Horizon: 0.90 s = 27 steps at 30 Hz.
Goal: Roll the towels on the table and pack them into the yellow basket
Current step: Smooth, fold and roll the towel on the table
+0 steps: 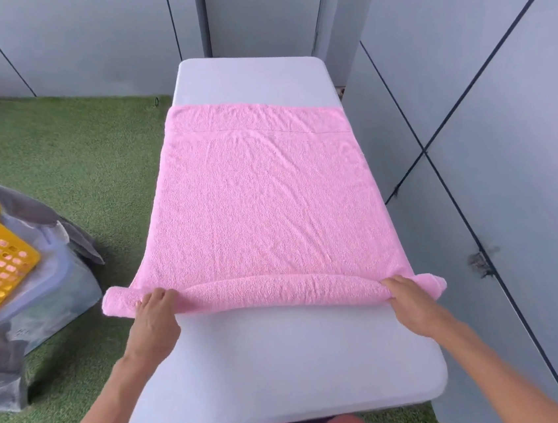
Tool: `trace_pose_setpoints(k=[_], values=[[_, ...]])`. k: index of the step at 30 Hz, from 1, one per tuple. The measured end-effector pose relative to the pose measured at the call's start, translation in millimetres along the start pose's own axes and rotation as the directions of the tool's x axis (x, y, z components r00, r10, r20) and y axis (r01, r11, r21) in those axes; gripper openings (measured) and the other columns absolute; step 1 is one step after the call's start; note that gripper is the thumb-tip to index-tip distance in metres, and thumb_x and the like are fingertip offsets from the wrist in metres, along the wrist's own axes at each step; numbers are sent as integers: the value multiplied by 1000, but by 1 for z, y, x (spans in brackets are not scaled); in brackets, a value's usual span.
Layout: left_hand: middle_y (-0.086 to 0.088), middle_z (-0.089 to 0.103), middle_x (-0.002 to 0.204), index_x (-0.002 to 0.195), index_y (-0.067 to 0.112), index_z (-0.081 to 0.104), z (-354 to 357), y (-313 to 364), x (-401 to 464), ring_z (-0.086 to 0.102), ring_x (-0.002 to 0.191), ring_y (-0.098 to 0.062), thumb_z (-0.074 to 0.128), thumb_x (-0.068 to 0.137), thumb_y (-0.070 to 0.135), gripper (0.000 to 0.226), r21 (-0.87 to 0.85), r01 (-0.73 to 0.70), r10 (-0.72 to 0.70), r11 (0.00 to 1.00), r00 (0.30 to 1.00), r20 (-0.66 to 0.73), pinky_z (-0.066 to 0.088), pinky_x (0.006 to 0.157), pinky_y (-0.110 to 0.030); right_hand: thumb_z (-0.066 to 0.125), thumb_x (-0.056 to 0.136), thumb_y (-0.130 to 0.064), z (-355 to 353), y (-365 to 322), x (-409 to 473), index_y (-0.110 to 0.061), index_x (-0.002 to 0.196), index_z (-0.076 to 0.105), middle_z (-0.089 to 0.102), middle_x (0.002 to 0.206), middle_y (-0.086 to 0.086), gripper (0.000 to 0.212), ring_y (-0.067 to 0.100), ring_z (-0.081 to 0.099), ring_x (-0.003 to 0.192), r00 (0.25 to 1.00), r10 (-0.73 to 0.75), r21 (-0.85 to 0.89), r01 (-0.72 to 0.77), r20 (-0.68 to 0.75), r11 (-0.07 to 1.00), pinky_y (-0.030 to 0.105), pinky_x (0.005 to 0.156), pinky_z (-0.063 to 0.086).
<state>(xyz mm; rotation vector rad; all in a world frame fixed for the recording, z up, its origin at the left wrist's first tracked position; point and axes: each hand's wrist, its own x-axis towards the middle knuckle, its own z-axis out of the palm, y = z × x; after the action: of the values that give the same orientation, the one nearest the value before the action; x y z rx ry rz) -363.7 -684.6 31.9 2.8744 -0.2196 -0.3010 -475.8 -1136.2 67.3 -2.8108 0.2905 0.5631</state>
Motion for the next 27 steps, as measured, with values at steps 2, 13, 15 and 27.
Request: trace_pose_setpoints(k=[2,13,15,27], values=[[-8,56,100,102,5,60,-11,-2,2,52,100,-29,44,76,-8,34,1,-10,9,1000,989,146,41,89,-38,40,86,-5,-18,1,-5,-23,84,48,50,84,-7,20,12,55,81,973,83,-24,-79,215,997,19,61,37],[-17,50,108,110,3,58,0,10,-18,47,90,-36,60,72,-19,43,0,-95,92,995,961,-261,47,75,-49,60,88,-19,42,-21,-16,-22,114,64,54,123,4,26,28,46,116,827,112,26,-117,-551,993,45,97,37],[-18,49,115,121,0,52,12,13,-34,47,99,-38,64,73,-12,51,30,-155,157,987,949,-272,45,85,-50,54,91,-33,56,-20,-25,-17,130,55,48,131,6,41,28,41,124,853,51,15,-51,-519,999,43,106,29],[-7,56,97,95,11,57,-14,1,1,56,99,-33,54,91,3,10,42,-120,116,992,989,97,41,83,-39,41,94,1,13,12,-4,-17,135,48,55,124,4,45,25,48,116,998,-50,77,52,-32,996,31,98,35]])
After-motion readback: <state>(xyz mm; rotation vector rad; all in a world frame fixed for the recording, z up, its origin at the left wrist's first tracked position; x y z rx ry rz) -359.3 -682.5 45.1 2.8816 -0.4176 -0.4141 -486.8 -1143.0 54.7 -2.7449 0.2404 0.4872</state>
